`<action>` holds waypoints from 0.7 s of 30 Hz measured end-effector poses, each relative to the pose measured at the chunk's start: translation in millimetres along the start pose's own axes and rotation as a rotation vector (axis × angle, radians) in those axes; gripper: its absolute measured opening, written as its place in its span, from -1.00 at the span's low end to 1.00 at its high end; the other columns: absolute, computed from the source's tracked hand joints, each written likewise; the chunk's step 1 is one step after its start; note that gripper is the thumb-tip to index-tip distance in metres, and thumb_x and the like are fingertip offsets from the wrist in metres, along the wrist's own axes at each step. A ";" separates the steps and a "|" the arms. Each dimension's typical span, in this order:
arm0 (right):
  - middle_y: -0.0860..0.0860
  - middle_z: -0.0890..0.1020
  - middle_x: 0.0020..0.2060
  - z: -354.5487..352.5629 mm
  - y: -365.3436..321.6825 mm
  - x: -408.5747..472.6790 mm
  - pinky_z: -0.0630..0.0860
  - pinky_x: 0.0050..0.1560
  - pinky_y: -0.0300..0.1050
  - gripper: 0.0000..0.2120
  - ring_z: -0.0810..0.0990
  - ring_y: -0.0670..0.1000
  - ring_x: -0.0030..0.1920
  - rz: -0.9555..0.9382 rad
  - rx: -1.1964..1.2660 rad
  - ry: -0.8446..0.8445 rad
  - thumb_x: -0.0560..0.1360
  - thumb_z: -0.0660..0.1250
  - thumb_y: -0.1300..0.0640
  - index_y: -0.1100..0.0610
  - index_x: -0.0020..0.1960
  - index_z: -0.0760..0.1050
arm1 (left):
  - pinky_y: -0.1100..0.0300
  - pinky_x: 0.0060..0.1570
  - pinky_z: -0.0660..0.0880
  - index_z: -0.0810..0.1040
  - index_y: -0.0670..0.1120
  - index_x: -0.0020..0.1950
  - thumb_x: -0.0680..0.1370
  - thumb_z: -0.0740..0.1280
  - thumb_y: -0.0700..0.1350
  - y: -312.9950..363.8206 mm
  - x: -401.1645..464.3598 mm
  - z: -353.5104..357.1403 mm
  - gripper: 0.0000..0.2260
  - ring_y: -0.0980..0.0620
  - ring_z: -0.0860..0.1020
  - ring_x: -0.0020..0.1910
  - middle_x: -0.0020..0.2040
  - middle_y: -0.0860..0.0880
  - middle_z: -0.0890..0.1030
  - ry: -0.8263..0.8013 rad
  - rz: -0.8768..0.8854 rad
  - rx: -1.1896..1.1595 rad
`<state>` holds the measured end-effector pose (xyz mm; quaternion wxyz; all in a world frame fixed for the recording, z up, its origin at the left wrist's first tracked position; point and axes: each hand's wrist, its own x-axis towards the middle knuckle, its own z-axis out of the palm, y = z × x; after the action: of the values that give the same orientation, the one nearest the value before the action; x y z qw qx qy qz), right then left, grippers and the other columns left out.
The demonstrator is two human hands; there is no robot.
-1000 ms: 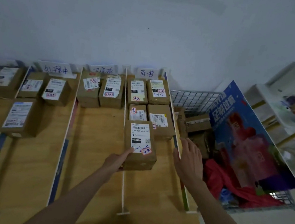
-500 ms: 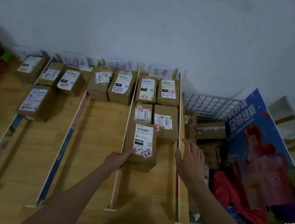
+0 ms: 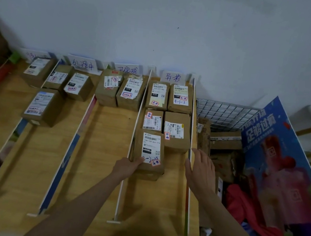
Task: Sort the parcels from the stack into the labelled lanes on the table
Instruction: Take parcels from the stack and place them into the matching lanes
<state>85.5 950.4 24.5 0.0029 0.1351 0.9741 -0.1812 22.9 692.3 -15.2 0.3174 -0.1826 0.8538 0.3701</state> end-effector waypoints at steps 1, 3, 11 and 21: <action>0.05 0.42 0.39 0.5 0.1 -0.6 0.32 0.45 0.11 -0.59 0.38 0.05 0.42 0.003 0.004 -0.004 0.63 0.10 -0.07 0.02 0.44 0.29 | 0.08 -0.22 0.51 0.62 -0.25 0.06 0.49 0.32 0.34 1.9 1.4 0.6 -0.38 -0.12 0.62 -0.06 -0.01 -0.18 0.65 0.011 0.013 0.033; 0.05 0.43 0.39 0.5 -0.2 -2.6 0.33 0.44 0.09 -0.59 0.38 0.05 0.42 0.010 0.013 -0.005 0.63 0.12 -0.06 0.03 0.44 0.30 | 0.04 -0.12 0.55 0.63 -0.25 0.04 0.56 0.32 0.19 4.9 4.7 1.9 -0.54 -0.13 0.64 -0.07 -0.04 -0.18 0.66 0.020 0.042 0.110; 0.05 0.45 0.36 -1.1 -2.5 -12.2 0.37 0.40 0.06 -0.59 0.41 0.04 0.37 -0.005 0.013 -0.014 0.64 0.12 -0.03 0.07 0.44 0.32 | 0.10 -0.10 0.48 0.53 -0.17 0.19 0.60 0.33 -0.02 16.1 -3.0 4.8 -0.73 -0.13 0.59 0.07 0.13 -0.16 0.61 0.130 0.148 0.336; 0.07 0.44 0.37 -8.6 -64.1 13.3 0.30 0.43 0.06 -0.57 0.39 0.07 0.40 -0.192 -0.011 -0.032 0.66 0.09 -0.04 0.11 0.46 0.30 | 0.01 0.24 0.43 0.38 -0.07 0.46 0.65 0.18 0.08 18.3 -47.2 -76.7 -0.58 -0.06 0.44 0.33 0.36 -0.06 0.48 0.381 0.373 0.495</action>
<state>56.1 899.3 54.4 0.0017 0.0384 0.9834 -0.1775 16.2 650.6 66.4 0.1143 -0.0069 0.9800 0.1630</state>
